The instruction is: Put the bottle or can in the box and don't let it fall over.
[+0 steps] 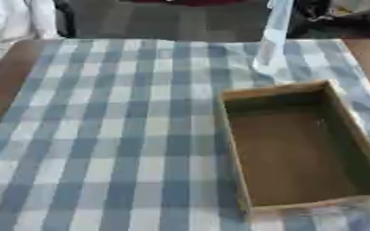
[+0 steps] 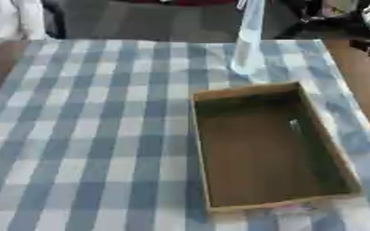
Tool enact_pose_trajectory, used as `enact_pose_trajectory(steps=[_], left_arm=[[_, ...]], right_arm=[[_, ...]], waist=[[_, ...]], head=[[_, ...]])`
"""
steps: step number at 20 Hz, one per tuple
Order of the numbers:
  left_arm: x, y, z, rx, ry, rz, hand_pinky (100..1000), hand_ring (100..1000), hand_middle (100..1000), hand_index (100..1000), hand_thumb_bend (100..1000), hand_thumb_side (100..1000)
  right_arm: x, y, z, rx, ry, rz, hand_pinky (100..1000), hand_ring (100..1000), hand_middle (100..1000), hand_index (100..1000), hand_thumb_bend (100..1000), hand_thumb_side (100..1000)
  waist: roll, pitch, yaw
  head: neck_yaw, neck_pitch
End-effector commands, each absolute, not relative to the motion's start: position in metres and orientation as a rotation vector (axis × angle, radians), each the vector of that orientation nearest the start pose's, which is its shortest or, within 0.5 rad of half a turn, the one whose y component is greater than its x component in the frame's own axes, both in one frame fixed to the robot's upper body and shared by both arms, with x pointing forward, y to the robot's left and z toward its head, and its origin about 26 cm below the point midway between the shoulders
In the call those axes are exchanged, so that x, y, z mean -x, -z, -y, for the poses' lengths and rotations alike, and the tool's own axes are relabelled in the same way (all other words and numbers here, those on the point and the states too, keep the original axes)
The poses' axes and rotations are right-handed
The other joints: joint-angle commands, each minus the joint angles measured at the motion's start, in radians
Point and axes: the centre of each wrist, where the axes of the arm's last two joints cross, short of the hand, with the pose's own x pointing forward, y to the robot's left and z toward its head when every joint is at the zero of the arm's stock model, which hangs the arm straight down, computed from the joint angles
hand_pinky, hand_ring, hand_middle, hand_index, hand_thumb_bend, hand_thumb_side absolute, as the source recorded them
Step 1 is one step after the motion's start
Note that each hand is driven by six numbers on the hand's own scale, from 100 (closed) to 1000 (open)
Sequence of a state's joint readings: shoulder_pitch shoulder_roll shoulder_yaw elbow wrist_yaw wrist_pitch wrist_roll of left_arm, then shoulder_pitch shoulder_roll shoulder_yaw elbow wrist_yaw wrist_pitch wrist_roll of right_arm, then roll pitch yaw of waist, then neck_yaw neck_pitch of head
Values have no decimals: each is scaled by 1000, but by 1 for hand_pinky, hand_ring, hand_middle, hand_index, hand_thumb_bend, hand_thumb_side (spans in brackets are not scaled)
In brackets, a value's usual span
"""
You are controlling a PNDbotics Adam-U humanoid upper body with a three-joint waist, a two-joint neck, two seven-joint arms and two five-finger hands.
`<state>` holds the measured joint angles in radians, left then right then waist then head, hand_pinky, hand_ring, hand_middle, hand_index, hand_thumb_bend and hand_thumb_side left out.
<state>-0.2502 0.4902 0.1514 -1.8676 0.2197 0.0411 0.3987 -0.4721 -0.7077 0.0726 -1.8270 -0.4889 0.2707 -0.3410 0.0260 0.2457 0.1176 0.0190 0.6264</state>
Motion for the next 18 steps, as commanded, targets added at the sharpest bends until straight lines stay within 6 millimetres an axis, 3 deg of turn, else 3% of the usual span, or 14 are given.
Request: enact_pose_trajectory(steps=[1, 8, 14, 18], left_arm=[[-303, -199, -344, -476, -176, 2144, 1000, 832, 793, 828, 509, 519], [-302, -196, -346, -483, -191, 2134, 1000, 833, 794, 828, 507, 520], [-303, -195, -346, -477, -184, 2133, 1000, 833, 794, 828, 505, 521], [-303, -194, -347, -477, -181, 2128, 1000, 834, 794, 828, 505, 521]], right_arm=[[-329, -259, 308, 232, -113, 1990, 907, 850, 816, 861, 126, 647], [-328, -258, 309, 234, -105, 1992, 907, 851, 816, 861, 126, 647], [-330, -259, 308, 230, -121, 1980, 909, 856, 823, 867, 132, 652], [-335, -261, 305, 232, -163, 1959, 912, 868, 834, 874, 181, 627]], waist=[[-1, -30, 4], [-5, -33, 8], [1, -32, 8], [5, -36, 7]], head=[[-3, 2], [-10, -12], [-16, -4], [-19, 3]])
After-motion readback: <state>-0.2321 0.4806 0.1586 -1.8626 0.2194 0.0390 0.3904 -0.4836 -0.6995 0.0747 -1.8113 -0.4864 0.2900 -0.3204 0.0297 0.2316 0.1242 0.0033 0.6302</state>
